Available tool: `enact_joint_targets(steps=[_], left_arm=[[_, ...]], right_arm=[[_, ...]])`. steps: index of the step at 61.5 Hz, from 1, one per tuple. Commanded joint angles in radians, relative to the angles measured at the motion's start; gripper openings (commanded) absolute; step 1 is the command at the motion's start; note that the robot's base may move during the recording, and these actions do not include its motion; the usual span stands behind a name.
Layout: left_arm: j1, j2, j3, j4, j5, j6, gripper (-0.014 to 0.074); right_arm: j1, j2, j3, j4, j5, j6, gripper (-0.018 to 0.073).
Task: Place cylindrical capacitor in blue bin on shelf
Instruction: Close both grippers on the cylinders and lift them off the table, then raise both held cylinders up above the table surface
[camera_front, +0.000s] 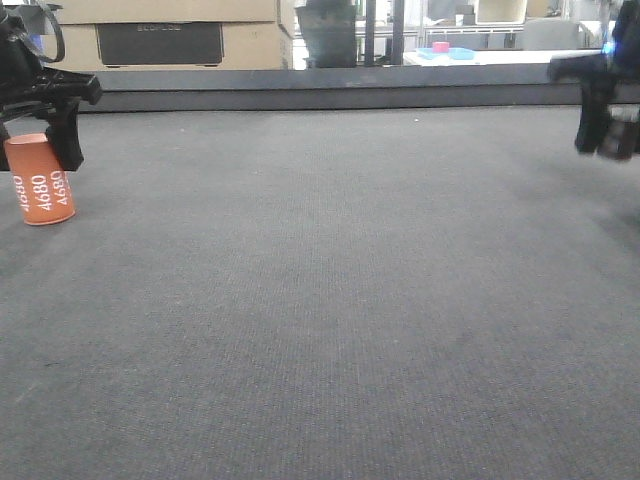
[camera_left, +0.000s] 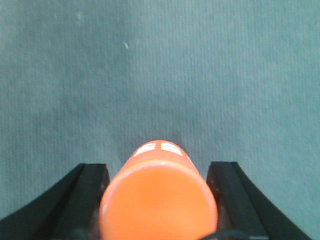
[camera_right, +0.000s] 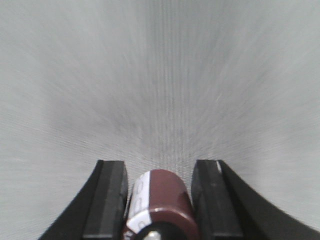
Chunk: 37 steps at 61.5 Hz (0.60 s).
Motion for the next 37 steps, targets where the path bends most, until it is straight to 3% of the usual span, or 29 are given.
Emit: enact_joint_targets(steps=[1, 6, 17, 29, 37], left_arm=[[-0.001, -0.006, -0.039, -0.019, 0.055, -0.002, -0.0111], [-0.001, -0.029, -0.066, -0.019, 0.088, -0.002, -0.0111], [-0.002, -0.139, -0.061, -0.081, 0.025, -0.002, -0.0111], [-0.002, -0.305, 0.062, -0.098, -0.107, -0.002, -0.0111], [-0.002, -0.438, 0.214, -0.098, -0.249, -0.002, -0.0111]], right_arm=[[-0.003, -0.068, -0.008, -0.001, -0.02, -0.004, -0.0163], [-0.003, -0.114, -0.008, -0.001, -0.029, -0.004, -0.0163], [-0.003, -0.213, -0.005, -0.001, -0.084, -0.004, -0.0163], [-0.001, -0.307, 0.053, -0.001, -0.189, -0.004, -0.0163], [0.007, -0.407, 0.212, -0.001, -0.34, -0.004, -0.0163]])
